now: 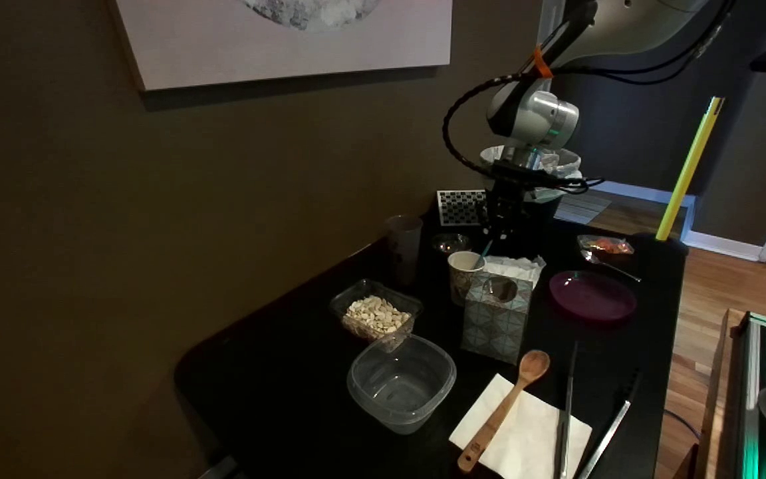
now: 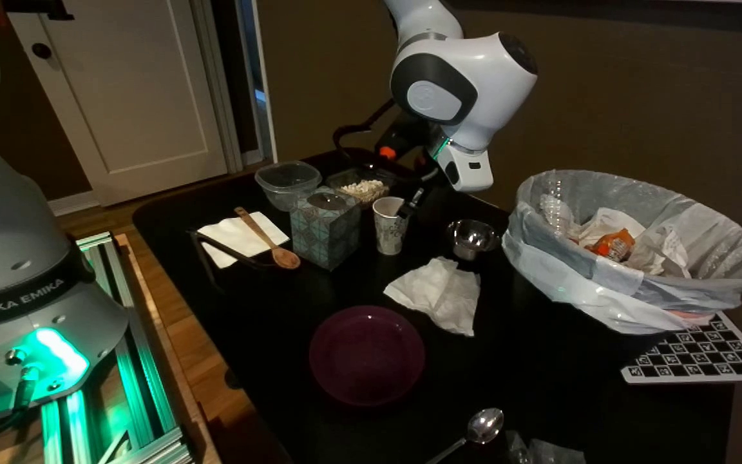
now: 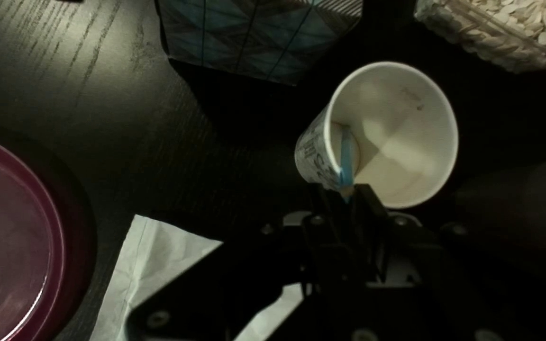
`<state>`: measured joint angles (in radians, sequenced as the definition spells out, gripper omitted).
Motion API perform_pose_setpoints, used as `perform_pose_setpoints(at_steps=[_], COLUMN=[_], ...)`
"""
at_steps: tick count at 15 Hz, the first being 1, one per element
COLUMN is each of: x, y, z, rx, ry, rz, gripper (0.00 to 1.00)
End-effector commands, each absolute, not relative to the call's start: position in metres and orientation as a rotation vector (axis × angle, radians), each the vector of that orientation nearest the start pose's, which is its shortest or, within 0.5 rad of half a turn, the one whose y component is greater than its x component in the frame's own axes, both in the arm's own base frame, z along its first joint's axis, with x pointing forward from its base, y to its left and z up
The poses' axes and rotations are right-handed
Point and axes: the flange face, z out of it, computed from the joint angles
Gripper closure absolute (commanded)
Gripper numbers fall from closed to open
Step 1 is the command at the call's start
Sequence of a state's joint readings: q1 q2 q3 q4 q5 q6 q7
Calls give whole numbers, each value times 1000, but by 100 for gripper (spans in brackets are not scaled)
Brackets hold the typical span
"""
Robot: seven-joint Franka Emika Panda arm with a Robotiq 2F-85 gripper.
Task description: Pick up the blue pencil from the white paper cup and put it on the table
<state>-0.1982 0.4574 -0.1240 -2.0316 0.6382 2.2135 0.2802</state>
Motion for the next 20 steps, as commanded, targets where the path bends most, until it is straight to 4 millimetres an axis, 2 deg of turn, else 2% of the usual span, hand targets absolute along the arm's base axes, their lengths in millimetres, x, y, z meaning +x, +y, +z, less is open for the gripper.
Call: perform_pose_setpoints(at_steps=[1,6,7,8,10,11,18,20], x=[546,549,549,549,550,550,550,551], y=[-157,-151,-150,-150,-149,-149,-148,-146], z=[206,204,204,204,205,205,209,218], rx=[-2348,-2353,-2355,-2357,-2358,-2358,-2361,-2380], ry=[1385,1381,1380,1379,1379,1379,1373,1367], rz=[361,366,367,367,367,365,359,338], gripper=[77,78,82,95,96,100,98,98])
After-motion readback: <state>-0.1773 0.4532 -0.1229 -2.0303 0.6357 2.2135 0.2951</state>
